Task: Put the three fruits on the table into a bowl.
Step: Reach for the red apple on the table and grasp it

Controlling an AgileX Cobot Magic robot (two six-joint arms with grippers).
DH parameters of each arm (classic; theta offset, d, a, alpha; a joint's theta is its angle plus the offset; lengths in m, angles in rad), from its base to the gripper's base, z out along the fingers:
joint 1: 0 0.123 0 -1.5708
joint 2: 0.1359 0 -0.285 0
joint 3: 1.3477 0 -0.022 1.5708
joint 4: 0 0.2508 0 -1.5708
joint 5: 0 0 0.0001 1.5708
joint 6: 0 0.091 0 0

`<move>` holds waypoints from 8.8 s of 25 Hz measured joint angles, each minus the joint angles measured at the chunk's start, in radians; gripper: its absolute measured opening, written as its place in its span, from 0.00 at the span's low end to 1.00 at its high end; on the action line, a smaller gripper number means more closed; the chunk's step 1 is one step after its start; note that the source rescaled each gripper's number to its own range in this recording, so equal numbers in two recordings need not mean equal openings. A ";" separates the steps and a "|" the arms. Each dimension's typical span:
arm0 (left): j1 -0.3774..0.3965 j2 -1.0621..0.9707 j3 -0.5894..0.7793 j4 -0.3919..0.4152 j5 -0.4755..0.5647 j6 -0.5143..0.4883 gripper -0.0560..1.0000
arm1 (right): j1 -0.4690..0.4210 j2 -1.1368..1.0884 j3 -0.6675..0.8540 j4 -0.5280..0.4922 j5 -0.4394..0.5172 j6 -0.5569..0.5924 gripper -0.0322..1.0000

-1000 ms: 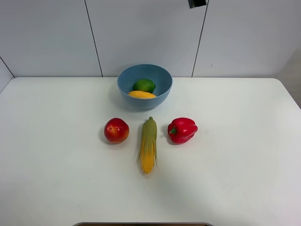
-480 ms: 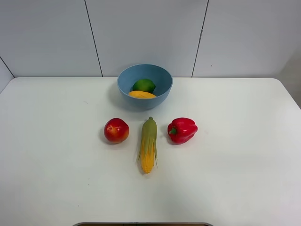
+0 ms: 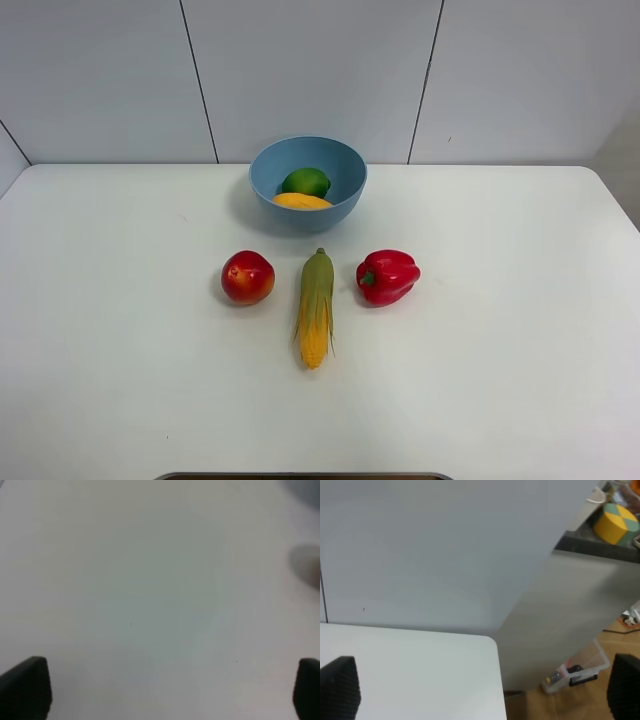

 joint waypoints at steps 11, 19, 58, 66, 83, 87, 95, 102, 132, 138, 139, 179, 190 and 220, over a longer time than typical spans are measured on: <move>0.000 0.000 0.000 0.000 0.000 0.000 0.97 | 0.000 -0.236 -0.003 -0.026 0.078 -0.002 1.00; 0.000 0.000 0.000 0.000 0.000 0.000 0.97 | 0.000 -0.365 0.006 0.040 0.082 -0.004 1.00; 0.000 0.000 0.000 0.000 0.000 0.000 0.97 | 0.000 -1.184 1.153 0.187 -0.063 0.085 1.00; 0.000 0.000 0.000 0.000 0.000 0.000 0.97 | 0.000 -1.187 1.227 0.206 -0.048 0.085 1.00; 0.000 0.000 0.000 0.000 0.000 0.000 0.97 | 0.000 -1.187 1.228 0.206 -0.043 0.085 0.85; 0.000 0.000 0.000 0.000 0.000 0.000 0.97 | 0.000 -1.187 1.228 0.206 -0.043 0.085 0.54; 0.000 0.000 0.000 0.000 0.000 0.000 0.97 | 0.000 -1.187 1.228 0.206 -0.043 0.085 0.07; 0.000 0.000 0.000 0.000 0.000 0.000 0.97 | 0.000 -1.187 1.228 0.203 -0.043 0.096 0.03; 0.000 0.000 0.000 0.000 0.000 0.000 0.97 | 0.000 -1.187 1.228 0.203 -0.042 0.099 0.03; 0.000 0.000 0.000 0.000 0.000 0.000 0.97 | 0.000 -1.187 1.228 0.203 -0.042 0.099 0.03; 0.000 0.000 0.000 0.000 0.000 0.000 0.97 | 0.000 -1.187 1.228 0.203 -0.042 0.099 0.03; -0.195 1.264 -0.826 0.125 -0.031 0.092 0.97 | 0.000 -1.187 1.228 0.203 -0.042 0.099 0.03; -0.305 1.509 -0.862 0.085 -0.116 0.171 0.97 | 0.000 -1.187 1.228 0.203 -0.042 0.099 0.03; -0.518 1.826 -0.863 -0.052 -0.265 0.170 0.97 | 0.000 -1.187 1.228 0.203 -0.042 0.099 0.03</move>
